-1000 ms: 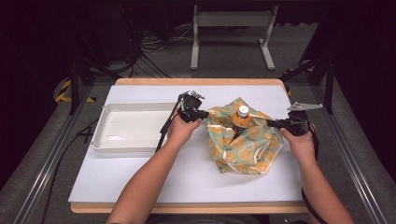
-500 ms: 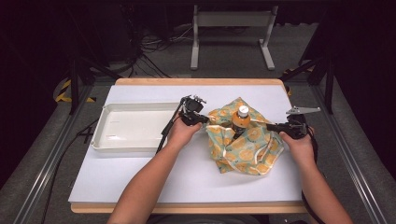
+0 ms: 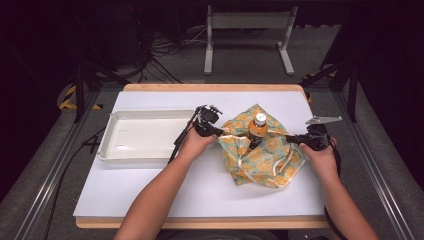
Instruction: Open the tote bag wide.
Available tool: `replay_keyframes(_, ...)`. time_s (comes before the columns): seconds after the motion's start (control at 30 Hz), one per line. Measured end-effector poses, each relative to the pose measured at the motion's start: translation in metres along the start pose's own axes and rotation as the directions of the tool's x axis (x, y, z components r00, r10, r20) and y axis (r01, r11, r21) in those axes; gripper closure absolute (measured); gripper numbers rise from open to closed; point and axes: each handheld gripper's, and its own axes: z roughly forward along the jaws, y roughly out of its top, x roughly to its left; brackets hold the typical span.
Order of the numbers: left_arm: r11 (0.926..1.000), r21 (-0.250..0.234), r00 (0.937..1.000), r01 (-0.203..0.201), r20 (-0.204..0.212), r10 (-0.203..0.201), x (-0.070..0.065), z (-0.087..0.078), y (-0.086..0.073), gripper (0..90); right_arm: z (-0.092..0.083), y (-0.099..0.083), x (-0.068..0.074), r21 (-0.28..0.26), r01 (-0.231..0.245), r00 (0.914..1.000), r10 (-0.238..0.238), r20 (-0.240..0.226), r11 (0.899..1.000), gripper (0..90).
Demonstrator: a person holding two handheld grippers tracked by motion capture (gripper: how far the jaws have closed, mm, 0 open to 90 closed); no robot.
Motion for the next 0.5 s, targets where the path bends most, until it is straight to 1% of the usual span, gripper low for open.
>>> replay_keyframes(0.1, 0.9998, 0.018, 0.9999, -0.013, -0.003, 0.013, -0.002, 0.001, 0.0, 86.7, -0.001, -0.002, -0.002, 0.005, -0.004, 1.0, 0.004, 0.001, 1.0, 88.3)
replay_keyframes(0.17, 0.9997, 0.023, 0.9999, -0.012, -0.002, 0.012, -0.003, 0.001, 0.0, 86.8, -0.001, -0.003, -0.002, 0.008, -0.007, 1.0, 0.007, 0.002, 1.0, 88.2)
replay_keyframes(0.33, 0.9997, 0.02, 0.9999, -0.014, -0.005, 0.015, -0.004, 0.001, 0.0, 86.8, -0.004, -0.004, -0.002, 0.004, -0.01, 0.9999, 0.01, -0.007, 1.0, 85.3)
replay_keyframes(0.43, 0.9998, 0.016, 0.9999, -0.015, -0.008, 0.015, -0.004, -0.001, 0.001, 86.9, -0.012, -0.003, -0.001, -0.015, -0.005, 0.9998, 0.005, -0.017, 1.0, 79.4)
replay_keyframes(0.5, 0.9998, 0.015, 0.9999, -0.012, -0.006, 0.012, -0.004, -0.001, 0.001, 86.9, -0.019, -0.002, 0.0, -0.037, -0.007, 0.9998, 0.006, -0.02, 0.999, 73.9)
